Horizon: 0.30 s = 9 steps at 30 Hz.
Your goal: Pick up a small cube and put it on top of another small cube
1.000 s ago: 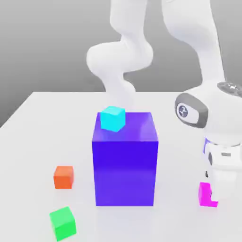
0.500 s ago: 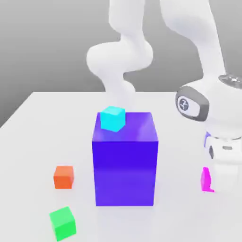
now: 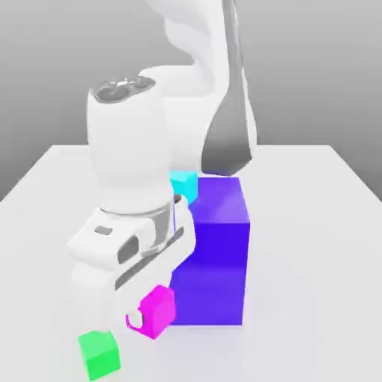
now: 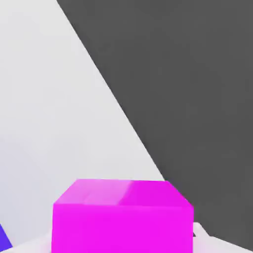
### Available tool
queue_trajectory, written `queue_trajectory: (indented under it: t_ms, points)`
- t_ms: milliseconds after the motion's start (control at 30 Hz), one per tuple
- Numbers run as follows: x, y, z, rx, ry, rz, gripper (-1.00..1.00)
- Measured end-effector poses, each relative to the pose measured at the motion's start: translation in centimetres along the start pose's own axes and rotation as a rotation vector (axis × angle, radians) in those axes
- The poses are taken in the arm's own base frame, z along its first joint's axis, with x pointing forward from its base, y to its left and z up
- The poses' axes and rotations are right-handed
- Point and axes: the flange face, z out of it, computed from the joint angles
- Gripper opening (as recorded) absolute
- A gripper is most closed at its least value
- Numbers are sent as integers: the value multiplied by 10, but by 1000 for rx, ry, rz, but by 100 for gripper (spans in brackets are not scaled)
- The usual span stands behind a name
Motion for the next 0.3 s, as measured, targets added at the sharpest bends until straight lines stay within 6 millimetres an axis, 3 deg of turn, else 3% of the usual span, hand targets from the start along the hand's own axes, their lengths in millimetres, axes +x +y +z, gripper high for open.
queue_trajectory:
  t_ms: [167, 200, 300]
  points:
    - [-14, 12, 58, -7, -30, -12, -100]
    - [-15, 12, 67, -7, -31, -12, 100]
    - [-15, 12, 68, -7, -31, -12, 100]
